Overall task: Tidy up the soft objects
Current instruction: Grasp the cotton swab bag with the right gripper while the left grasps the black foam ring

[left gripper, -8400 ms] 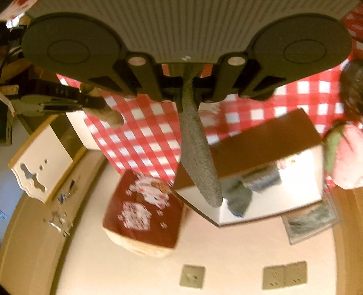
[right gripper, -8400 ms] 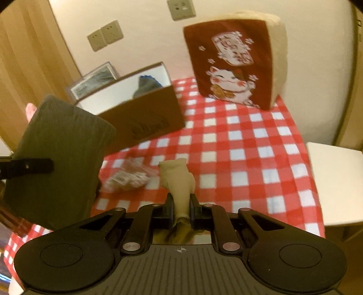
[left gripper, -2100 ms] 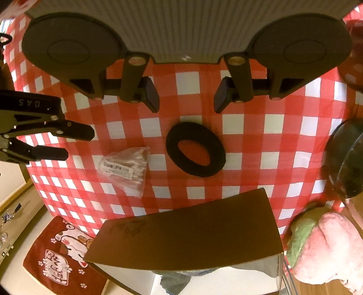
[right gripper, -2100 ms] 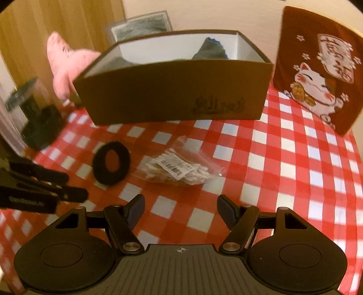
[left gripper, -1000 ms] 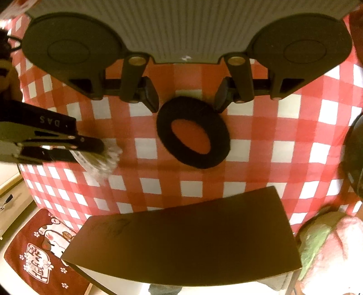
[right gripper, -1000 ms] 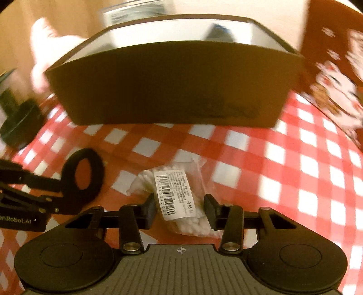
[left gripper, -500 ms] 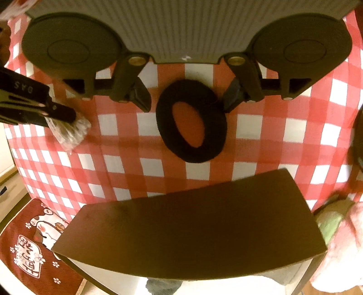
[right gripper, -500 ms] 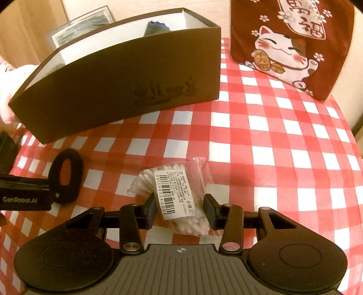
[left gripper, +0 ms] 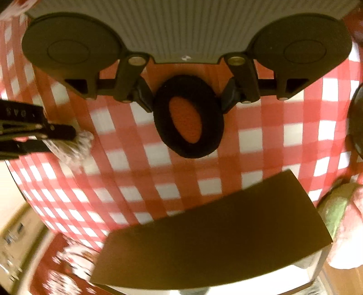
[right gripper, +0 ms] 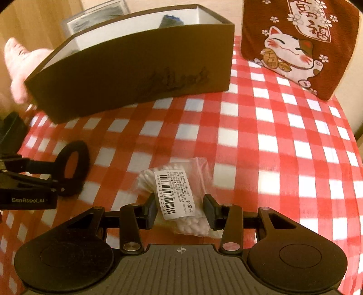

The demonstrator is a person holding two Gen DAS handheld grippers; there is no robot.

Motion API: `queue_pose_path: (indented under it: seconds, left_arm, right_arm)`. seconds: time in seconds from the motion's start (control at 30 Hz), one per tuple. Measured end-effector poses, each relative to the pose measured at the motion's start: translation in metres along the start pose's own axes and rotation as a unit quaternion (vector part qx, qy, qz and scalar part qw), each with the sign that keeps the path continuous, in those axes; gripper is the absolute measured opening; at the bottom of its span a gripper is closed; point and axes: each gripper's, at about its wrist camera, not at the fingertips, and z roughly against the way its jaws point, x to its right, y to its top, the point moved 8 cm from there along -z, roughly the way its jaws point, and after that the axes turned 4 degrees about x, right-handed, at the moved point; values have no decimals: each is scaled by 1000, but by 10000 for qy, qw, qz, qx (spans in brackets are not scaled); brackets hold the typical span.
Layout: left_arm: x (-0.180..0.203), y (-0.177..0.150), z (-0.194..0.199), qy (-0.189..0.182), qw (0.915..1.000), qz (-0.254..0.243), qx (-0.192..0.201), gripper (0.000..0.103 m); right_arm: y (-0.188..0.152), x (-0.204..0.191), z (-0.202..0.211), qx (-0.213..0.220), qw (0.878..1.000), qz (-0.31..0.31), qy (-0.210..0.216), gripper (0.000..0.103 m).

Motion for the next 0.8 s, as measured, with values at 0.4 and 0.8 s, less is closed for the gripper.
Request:
queue_pose_path:
  seconds: [0.4, 0.8]
  left_arm:
    - [17, -44, 29, -284, 9986, -395, -221, 62]
    - [19, -31, 19, -119, 9996, -106, -221, 69]
  right_arm:
    - [-49, -29, 33, -276, 9991, 128, 292, 46]
    - [-44, -31, 24, -166, 9969, 583, 505, 82]
